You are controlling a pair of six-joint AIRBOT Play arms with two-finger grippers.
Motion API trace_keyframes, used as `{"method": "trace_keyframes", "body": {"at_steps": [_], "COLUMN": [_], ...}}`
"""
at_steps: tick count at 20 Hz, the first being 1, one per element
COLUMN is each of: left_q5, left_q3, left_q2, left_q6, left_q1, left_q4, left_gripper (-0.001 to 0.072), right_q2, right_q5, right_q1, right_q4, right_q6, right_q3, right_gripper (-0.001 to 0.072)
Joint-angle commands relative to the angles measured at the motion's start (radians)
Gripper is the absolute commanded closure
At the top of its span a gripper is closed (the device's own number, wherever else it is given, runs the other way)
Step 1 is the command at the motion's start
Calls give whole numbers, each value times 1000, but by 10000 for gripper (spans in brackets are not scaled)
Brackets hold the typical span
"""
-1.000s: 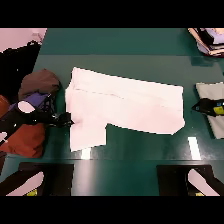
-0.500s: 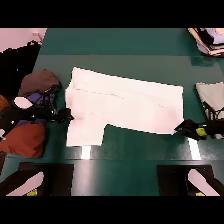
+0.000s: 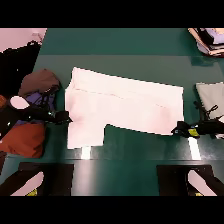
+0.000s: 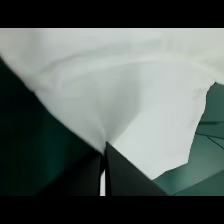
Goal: Fold the shirts.
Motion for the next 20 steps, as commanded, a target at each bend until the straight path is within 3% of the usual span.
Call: {"method": "trace_keyframes", "body": {"at_steps": [1, 5, 8, 10, 13, 16, 20], "left_q5": [-113, -250, -198, -68, 39, 149, 241], "left_q3": [1, 2, 27, 63, 158, 273, 471], "left_q2": [159, 350, 364, 346, 230, 24, -256], "left_q6": [-80, -209, -256, -250, -241, -193, -192], "left_q1": [-1, -112, -216, -217, -217, -217, -183], "left_q4": [71, 53, 50, 103, 235, 240, 236], "left_gripper": [686, 686, 686, 686, 685, 684, 684], "right_q2": [104, 257, 293, 232, 48, -154, -365], "right_q5": [108, 341, 331, 315, 252, 218, 217], "right_q1": [-69, -115, -64, -4, 60, 95, 104], "right_q4": [-10, -187, -198, -201, -200, -200, -198], "right_q6": [-12, -12, 6, 12, 22, 37, 37], "right_q3": [10, 111, 213, 285, 391, 500, 639], "right_gripper": [694, 694, 694, 695, 695, 694, 695]}}
